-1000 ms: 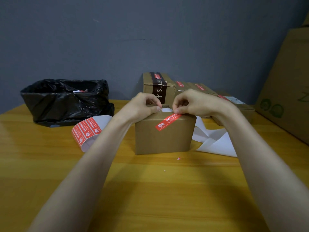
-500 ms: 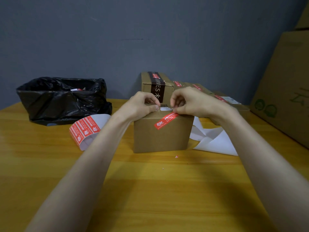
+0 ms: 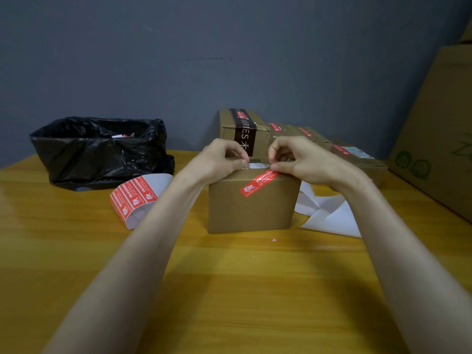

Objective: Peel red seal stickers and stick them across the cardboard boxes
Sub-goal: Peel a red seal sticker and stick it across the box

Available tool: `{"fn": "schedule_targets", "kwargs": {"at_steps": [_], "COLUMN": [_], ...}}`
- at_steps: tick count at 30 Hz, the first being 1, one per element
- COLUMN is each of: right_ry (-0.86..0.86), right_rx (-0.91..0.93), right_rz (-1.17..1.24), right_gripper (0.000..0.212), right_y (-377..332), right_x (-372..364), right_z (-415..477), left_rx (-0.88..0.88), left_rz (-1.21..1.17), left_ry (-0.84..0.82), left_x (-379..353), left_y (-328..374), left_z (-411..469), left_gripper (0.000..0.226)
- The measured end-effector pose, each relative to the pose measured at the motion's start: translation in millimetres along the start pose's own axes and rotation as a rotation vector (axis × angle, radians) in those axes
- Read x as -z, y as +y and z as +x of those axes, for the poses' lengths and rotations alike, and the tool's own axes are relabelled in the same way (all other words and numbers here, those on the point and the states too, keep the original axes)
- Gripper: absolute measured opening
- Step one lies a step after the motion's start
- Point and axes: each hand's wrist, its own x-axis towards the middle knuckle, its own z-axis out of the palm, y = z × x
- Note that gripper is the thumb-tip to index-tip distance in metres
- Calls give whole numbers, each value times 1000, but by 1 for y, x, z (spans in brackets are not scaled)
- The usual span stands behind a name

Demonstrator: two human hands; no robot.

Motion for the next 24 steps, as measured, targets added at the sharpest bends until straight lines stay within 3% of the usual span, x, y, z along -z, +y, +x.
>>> {"fn": "schedule_targets", "kwargs": {"at_steps": [4,8,15,24], "right_ry": [12,127,80,61], "right_rx": [-14,-68,-124,-45], "right_rz": [28,83,-4,-265], "right_gripper": [15,13,4,11], "right_y": [1,4,3,1], "right_x": [0,7,0,-2], "right_z": [1,-1,-1,0], "left_rx": [9,7,-6,-14], "left_rz": [-13,-8,10,8], "left_ry": [8,13,7,8], "left_x": [-1,-1,-1,-1], "left_y": [0,-1,-1,-3], "left_z": [0,1,2,1], "left_gripper": [6,6,7,7]}}
